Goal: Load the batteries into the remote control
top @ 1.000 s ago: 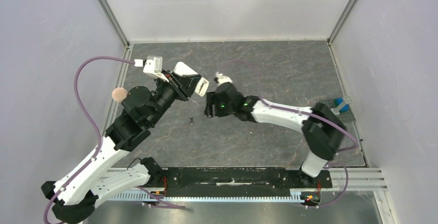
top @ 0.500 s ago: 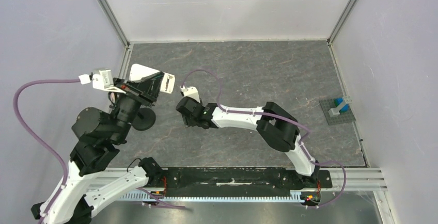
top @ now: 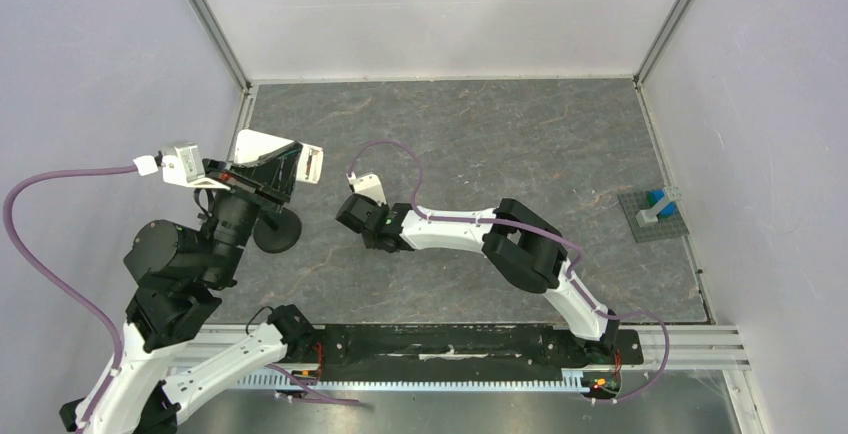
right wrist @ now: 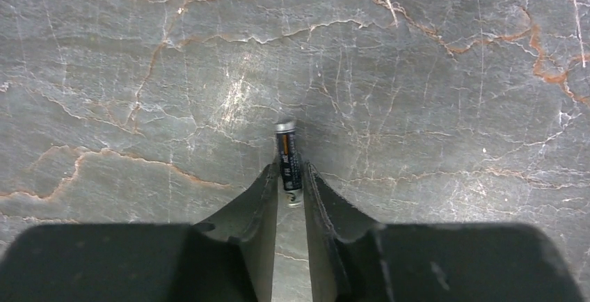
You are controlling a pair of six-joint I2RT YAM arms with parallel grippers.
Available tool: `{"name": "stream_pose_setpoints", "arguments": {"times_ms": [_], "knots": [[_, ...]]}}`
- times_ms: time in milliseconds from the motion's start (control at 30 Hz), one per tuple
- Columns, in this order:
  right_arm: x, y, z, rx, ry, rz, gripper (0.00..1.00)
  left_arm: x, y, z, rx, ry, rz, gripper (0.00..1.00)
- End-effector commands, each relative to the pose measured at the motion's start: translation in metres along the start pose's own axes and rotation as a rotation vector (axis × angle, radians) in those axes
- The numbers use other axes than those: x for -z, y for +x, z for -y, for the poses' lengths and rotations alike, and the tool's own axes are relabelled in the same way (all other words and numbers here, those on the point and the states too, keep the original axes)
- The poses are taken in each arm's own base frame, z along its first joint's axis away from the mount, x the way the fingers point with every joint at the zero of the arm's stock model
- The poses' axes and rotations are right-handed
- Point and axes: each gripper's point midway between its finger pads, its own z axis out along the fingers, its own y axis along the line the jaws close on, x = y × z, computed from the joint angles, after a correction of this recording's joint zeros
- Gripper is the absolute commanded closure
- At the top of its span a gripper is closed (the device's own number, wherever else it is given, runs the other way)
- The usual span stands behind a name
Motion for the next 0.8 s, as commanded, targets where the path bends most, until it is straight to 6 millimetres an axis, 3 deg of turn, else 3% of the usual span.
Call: {"name": "stream_pose_setpoints", "arguments": {"times_ms": [0, 100, 200, 300, 433, 500, 600, 767], "knots": [[0.005, 0.0, 0.01, 0.018, 0.054, 0.001, 0.85, -0.001, 0.0, 0.0, -0.031, 0.006, 0.007, 0.98], [0.011, -0.003, 0.021, 0.009, 0.067, 0.004, 0.95, -0.004, 0.006, 0.003, -0.024, 0.019, -0.007, 0.98], [0.022, -0.015, 0.042, -0.031, 0.079, 0.023, 0.99, -0.008, 0.012, 0.008, -0.013, 0.035, -0.027, 0.98], [0.042, -0.033, 0.074, -0.1, 0.074, 0.064, 1.0, -0.016, 0.02, 0.015, -0.001, 0.057, -0.048, 0.98], [0.074, -0.033, 0.132, -0.212, 0.063, 0.078, 1.0, -0.032, 0.036, 0.028, 0.029, 0.087, -0.078, 0.98], [0.095, -0.037, 0.16, -0.304, 0.028, 0.096, 1.0, -0.045, 0.05, 0.037, 0.055, 0.102, -0.11, 0.98], [0.125, -0.056, 0.185, -0.408, -0.033, 0.143, 1.0, -0.065, 0.079, 0.055, 0.068, 0.156, -0.188, 0.98], [0.172, -0.091, 0.191, -0.539, -0.171, 0.227, 1.0, -0.095, 0.14, 0.073, 0.115, 0.205, -0.307, 0.98]]}}
